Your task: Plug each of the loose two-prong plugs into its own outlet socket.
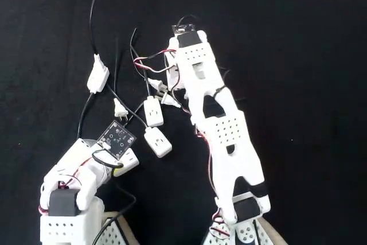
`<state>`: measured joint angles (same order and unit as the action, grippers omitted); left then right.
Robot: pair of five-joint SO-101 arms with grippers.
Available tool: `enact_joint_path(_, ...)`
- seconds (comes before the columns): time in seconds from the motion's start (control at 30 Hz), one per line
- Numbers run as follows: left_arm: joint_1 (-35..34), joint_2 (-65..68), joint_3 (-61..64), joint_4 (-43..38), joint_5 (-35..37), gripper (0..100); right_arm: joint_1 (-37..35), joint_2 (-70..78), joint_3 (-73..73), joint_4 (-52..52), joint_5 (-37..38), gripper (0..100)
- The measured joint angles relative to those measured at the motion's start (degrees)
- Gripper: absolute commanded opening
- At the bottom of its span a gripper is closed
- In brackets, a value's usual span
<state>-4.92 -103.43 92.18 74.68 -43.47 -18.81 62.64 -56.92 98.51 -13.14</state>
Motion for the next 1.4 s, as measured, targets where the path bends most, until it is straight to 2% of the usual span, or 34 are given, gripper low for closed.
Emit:
enact_joint_path(0.07, 0.0, 0.0, 0.0, 0.0, 0.0, 26, 0.0, 0.0, 0.1, 0.0, 0.0, 1.0)
enact_joint_path(0.47, 0.0, 0.0, 0.0, 0.0, -0.2, 26, 5.3, -1.6, -1.3, 0.6, 4.4, 1.1)
enact_joint_path(0.6, 0.0, 0.0, 0.0, 0.0, -0.2, 26, 7.8, -7.9, 1.1, 0.6, 4.5, 1.1)
enact_joint_path(0.87, 0.0, 0.0, 0.0, 0.0, -0.2, 26, 7.6, -21.2, 8.3, 0.6, 7.6, 1.1)
enact_joint_path(1.03, 0.0, 0.0, 0.0, 0.0, -0.2, 26, 2.3, -21.6, 12.7, 0.3, 15.0, 2.1)
enact_joint_path(1.17, 0.0, 0.0, 0.0, 0.0, -0.2, 26, 1.7, -17.9, 14.1, -2.5, 21.7, 2.3)
enact_joint_path(1.4, 0.0, 0.0, 0.0, 0.0, -0.2, 26, 1.7, -13.5, 14.1, -4.5, 27.4, 22.1)
